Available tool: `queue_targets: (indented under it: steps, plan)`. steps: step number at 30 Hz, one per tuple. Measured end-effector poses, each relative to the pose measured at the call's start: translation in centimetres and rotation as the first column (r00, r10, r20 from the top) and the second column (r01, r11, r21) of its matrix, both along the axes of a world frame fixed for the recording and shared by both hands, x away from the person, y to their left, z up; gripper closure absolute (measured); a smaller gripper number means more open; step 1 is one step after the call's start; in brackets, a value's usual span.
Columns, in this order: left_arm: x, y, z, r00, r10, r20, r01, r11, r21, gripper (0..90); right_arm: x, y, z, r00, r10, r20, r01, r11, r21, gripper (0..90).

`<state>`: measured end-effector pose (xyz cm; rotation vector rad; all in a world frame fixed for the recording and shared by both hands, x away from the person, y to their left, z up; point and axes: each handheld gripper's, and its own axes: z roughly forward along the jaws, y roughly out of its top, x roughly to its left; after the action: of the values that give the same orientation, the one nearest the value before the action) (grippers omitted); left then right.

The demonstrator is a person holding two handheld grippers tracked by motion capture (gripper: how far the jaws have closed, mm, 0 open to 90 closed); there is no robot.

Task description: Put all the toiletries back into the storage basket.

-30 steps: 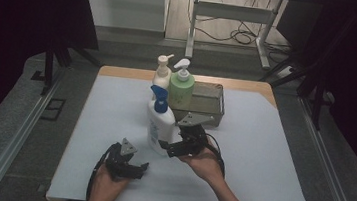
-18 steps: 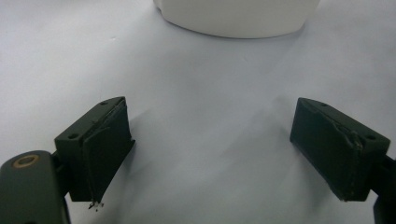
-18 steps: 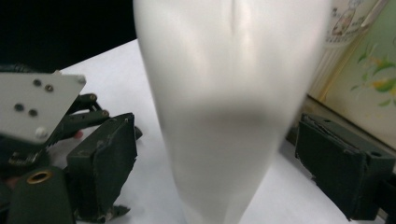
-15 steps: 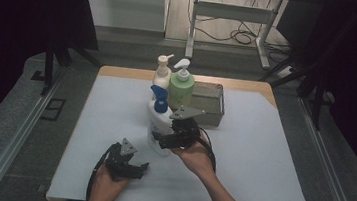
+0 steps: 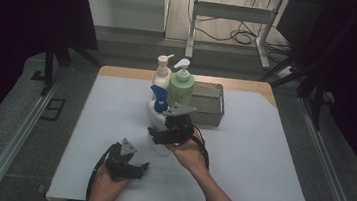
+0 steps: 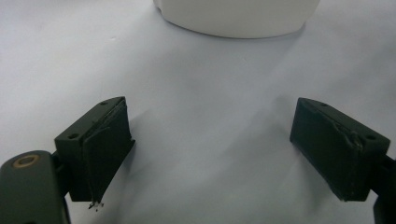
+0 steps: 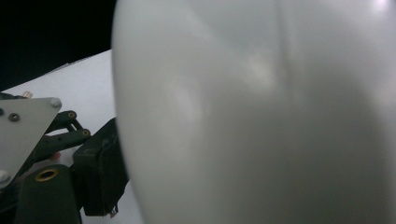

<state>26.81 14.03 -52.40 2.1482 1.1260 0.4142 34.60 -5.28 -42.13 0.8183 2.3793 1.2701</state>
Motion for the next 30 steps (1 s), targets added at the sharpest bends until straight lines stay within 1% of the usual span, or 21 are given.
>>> queue_targets:
  steps: [3, 8, 11, 13, 15, 20, 22, 25, 27, 30]
  plan:
    - [0.0, 0.0, 0.0, 1.0, 0.002, 0.0, -0.002, 1.0, 0.0, 12.3, 0.1, 0.3, -0.1, 0.9999, -0.009, 0.008, 0.009, 1.0, -0.002, 17.5]
    - [0.0, 0.0, 0.0, 1.0, 0.002, 0.0, -0.002, 1.0, 0.0, 12.3, 0.1, 0.6, 0.1, 0.9993, -0.025, 0.029, 0.026, 0.9997, -0.006, 23.6]
    - [0.0, 0.0, 0.0, 1.0, 0.002, 0.0, -0.002, 1.0, 0.001, 12.3, 0.2, 0.6, 0.1, 0.9991, -0.025, 0.034, 0.026, 0.9996, -0.014, 26.1]
    - [0.0, 0.0, 0.0, 1.0, 0.002, 0.0, -0.002, 1.0, 0.001, 12.3, 0.2, 0.6, 0.1, 0.9991, -0.022, 0.037, 0.022, 0.9997, -0.012, 30.3]
    - [0.0, 0.0, 0.0, 1.0, 0.002, 0.0, -0.002, 1.0, 0.0, 12.3, 0.2, 0.6, 0.2, 0.9996, -0.004, 0.028, 0.004, 1.0, -0.004, 35.4]
    - [0.0, 0.0, 0.0, 1.0, 0.001, -0.001, -0.001, 1.0, 0.0, 12.3, 0.0, 0.5, 0.2, 0.9997, -0.017, 0.016, 0.017, 0.9998, 0.004, 36.9]
    - [0.0, 0.0, 0.0, 1.0, 0.002, -0.002, -0.002, 1.0, 0.002, 12.3, 0.0, 0.4, 0.2, 0.9997, -0.018, 0.018, 0.018, 0.9998, 0.009, 37.3]
    - [0.0, 0.0, 0.0, 1.0, 0.001, -0.002, -0.001, 1.0, 0.002, 12.3, -0.1, 0.3, 0.3, 0.9996, -0.023, 0.015, 0.023, 0.9997, 0.003, 37.7]
    - [0.0, 0.0, 0.0, 1.0, -0.001, -0.003, 0.001, 1.0, 0.002, 12.3, -0.2, 0.2, 0.4, 0.9997, -0.022, 0.014, 0.022, 0.9998, 0.0, 37.8]
    - [0.0, 0.0, 0.0, 1.0, 0.003, 0.0, -0.003, 1.0, -0.001, 12.3, -0.3, -0.2, 0.9, 0.9998, -0.014, 0.015, 0.014, 0.9998, 0.013, 38.0]
